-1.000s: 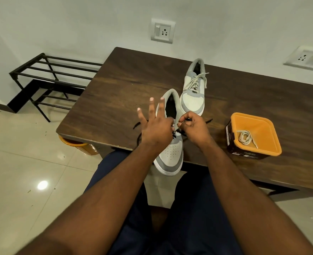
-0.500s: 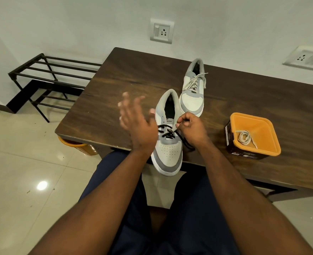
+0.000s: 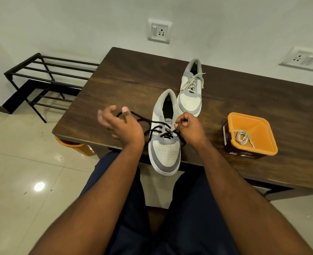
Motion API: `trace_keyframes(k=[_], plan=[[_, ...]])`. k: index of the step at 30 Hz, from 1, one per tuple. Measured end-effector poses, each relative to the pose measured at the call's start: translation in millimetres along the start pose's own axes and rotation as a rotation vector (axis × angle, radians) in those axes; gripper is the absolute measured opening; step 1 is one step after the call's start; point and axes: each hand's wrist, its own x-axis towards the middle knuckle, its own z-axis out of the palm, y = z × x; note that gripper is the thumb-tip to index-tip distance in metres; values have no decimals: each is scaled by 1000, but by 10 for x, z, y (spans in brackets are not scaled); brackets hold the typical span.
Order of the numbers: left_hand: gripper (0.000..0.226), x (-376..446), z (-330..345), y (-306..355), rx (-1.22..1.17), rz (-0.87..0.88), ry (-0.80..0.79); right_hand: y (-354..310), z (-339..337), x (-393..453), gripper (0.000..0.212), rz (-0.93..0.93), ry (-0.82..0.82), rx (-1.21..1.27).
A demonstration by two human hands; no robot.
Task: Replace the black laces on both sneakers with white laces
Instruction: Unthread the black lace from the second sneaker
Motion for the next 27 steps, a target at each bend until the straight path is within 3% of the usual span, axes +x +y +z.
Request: trace_keyframes(k=[1,3,6,10,13,15,17,19,22,27], plan=[[40,-2,-17,-2,99,49,-50,-4,3,-2,22,-3,3,-2],[48,-88,-22,-44,383,345,-306,-6,-1,-10,21,-3,6,0],[25,-245,87,-85,841,722,-681,-23,6,-20,20,6,3,2],[17,-264,190,-123,1058,677,-815,-36,11,-28,19,7,0,12],[14,-271,169,-131,665,484,-703,-1,-4,-20,18,5,0,13],[11,-211,122,-100,273,318,-418,26,0,-14,20,-6,1,18],[12,-58,90,-81,35,169,-124,57,14,-8,22,-32,9,-1],[15,98,47,-72,-27,26,7,64,28,-5,22,-47,14,-7],[24,155,-30,-86,147,-44,-128,80,41,6,18,-45,10,-1],[18,-41,56,-108,693,726,-775,72,55,5,21,-43,28,5]])
